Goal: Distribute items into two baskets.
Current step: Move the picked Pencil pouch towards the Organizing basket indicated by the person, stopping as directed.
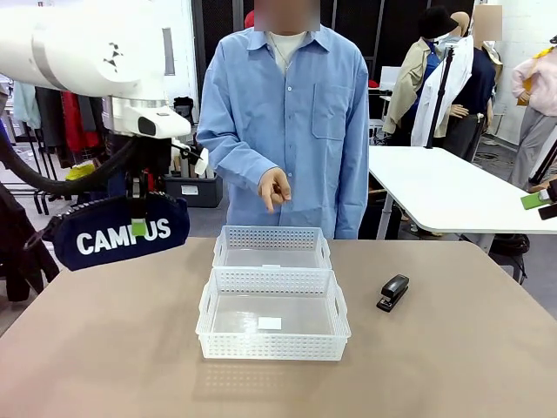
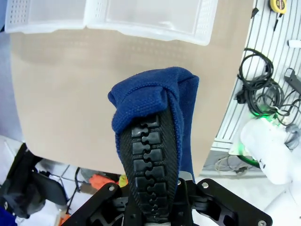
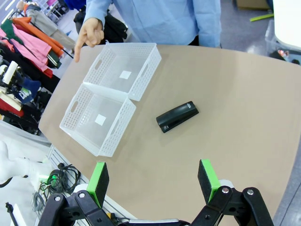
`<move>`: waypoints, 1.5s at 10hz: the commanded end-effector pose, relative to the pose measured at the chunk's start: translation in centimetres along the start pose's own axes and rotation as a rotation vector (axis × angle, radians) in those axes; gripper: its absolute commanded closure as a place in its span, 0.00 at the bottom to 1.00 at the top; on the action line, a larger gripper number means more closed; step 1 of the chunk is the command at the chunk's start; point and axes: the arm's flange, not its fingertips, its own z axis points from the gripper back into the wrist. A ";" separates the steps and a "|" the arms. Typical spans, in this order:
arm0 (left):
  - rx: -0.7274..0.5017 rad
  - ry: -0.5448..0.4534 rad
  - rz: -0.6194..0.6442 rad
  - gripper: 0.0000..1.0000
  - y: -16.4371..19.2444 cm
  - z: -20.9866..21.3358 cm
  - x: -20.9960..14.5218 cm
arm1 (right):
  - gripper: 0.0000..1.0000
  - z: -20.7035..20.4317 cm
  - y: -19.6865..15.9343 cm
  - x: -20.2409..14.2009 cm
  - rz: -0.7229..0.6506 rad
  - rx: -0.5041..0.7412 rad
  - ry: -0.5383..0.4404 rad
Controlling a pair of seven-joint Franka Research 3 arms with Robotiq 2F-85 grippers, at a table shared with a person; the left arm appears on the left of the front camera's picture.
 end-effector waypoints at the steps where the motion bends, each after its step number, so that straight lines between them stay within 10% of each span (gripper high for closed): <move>1: 0.003 -0.053 -0.072 1.00 0.0 -0.9 0.3 | 0.00 -0.1 -0.1 0.2 0.006 0.025 -0.026; 15: -0.143 -0.090 -0.424 1.00 -1.8 -5.1 10.4 | 0.00 -0.1 -0.1 0.2 0.006 0.025 -0.026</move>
